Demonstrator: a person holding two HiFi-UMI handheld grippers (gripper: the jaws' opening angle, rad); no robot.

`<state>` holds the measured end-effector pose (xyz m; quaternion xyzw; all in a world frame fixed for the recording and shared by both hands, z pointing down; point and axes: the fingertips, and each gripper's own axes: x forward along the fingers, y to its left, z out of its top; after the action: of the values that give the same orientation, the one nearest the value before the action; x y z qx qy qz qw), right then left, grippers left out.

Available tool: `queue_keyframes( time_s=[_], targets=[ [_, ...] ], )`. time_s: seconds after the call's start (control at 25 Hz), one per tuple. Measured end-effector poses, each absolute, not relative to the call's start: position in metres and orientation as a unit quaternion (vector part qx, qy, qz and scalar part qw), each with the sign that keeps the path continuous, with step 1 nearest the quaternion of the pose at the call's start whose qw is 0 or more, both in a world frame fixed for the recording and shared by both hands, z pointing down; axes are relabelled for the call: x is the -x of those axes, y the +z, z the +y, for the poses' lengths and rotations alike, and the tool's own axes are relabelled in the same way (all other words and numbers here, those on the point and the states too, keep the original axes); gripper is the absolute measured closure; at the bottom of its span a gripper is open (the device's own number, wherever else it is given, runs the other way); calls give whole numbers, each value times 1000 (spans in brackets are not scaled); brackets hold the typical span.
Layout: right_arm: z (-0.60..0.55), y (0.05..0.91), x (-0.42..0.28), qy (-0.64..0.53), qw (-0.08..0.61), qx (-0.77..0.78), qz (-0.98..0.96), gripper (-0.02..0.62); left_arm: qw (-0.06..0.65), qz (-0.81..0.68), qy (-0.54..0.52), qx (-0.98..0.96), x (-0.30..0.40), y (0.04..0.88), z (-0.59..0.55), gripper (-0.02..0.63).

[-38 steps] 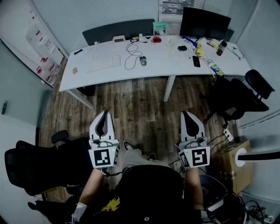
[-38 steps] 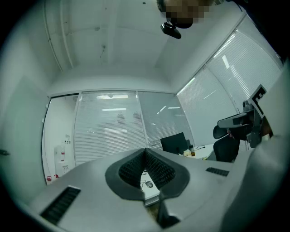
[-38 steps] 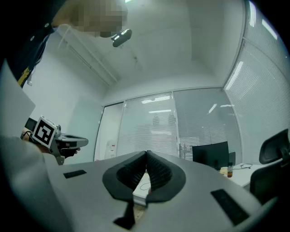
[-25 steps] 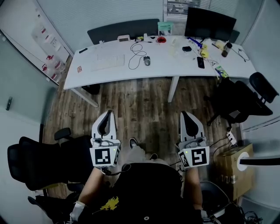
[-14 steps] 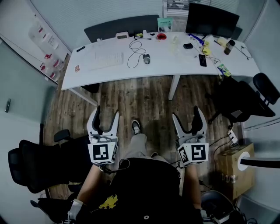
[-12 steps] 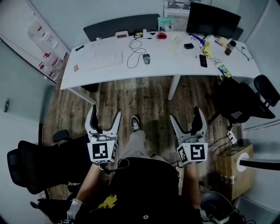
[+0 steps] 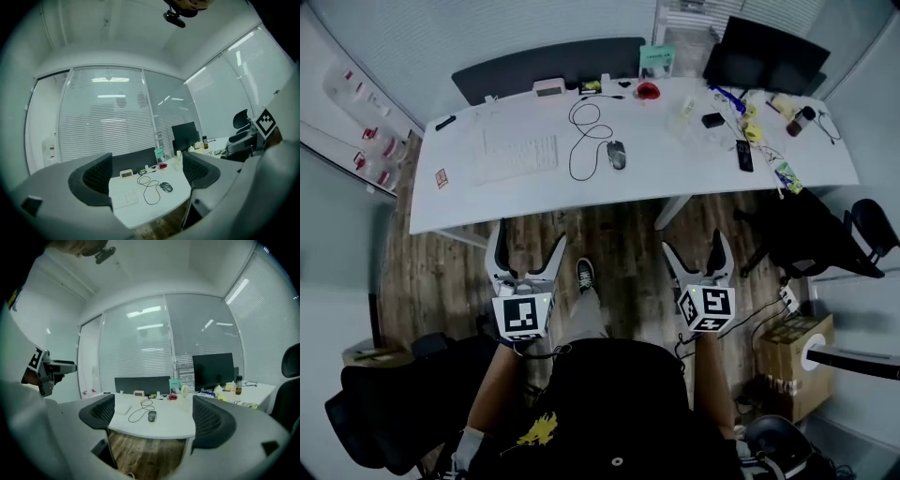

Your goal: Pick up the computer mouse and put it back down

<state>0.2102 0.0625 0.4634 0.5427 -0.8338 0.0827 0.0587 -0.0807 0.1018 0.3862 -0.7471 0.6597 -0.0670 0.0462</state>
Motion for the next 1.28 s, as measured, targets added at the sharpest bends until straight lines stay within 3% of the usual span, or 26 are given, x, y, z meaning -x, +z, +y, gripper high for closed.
queue_keyframes(
  time_s=[0.2, 0.36, 0.52, 0.72, 1.04, 1.28],
  targets=[
    [-27, 466, -147, 95, 110, -560, -816, 75, -13, 627, -40, 778, 149, 403, -6, 153],
    [-87, 480, -97, 91, 135, -567, -807, 75, -14, 617, -7, 787, 187, 420, -73, 153],
    [-146, 510, -65, 108, 150, -565, -804, 76, -49, 618, -48, 783, 207, 462, -128, 153],
    [-207, 571, -37, 138, 168, -563, -797, 102, -71, 596, -69, 797, 196, 515, -182, 153],
    [-283, 713, -27, 206, 253, -550, -768, 141, -108, 585, -129, 793, 159, 579, -253, 153],
    [-329, 762, -16, 234, 281, -531, -765, 164, -142, 578, -170, 785, 151, 611, -295, 153]
  ],
)
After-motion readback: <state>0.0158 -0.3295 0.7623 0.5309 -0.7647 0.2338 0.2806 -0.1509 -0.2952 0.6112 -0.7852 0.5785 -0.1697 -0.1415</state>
